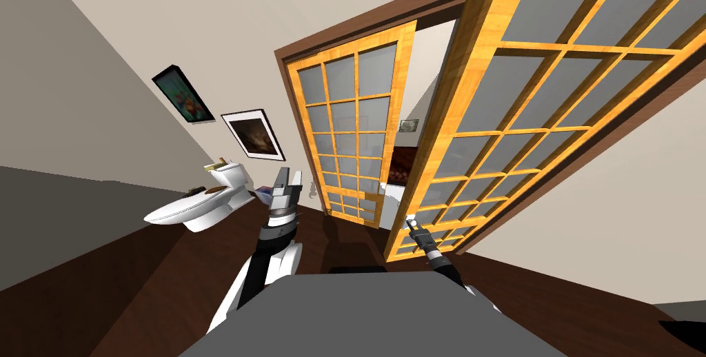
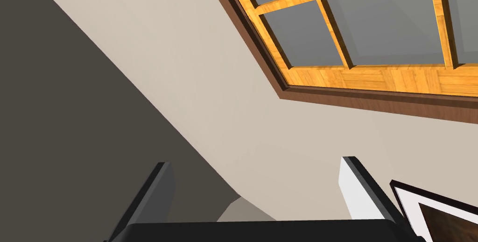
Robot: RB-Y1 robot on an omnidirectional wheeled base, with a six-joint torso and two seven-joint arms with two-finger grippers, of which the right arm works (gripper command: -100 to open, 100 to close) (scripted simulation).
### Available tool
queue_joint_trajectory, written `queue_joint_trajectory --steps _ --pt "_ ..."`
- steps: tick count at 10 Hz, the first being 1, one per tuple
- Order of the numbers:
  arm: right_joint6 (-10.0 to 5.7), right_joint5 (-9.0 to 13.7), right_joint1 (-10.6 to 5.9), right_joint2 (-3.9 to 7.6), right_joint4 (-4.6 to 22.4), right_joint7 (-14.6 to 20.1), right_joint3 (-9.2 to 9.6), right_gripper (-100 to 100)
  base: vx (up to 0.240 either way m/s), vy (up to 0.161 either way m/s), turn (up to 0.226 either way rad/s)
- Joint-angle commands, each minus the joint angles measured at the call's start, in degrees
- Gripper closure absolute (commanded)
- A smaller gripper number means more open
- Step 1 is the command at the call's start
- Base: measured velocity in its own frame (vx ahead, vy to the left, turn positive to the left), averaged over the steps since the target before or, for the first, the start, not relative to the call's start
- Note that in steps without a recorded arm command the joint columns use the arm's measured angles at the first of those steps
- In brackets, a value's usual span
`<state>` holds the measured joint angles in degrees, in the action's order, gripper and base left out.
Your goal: Pull the door open
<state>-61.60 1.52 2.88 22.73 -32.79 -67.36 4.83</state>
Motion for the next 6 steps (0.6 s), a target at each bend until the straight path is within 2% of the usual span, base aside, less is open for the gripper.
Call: queue_joint_trajectory --steps 1,6 --pt "0.16 0.4 -0.09 -0.11 -0.1 1.9 0.04 100 -0.037 -0.015 0.049" --pt "0.56 1.4 -0.31 -0.37 -0.2 6.5 0.16 100 -0.050 -0.025 0.053"
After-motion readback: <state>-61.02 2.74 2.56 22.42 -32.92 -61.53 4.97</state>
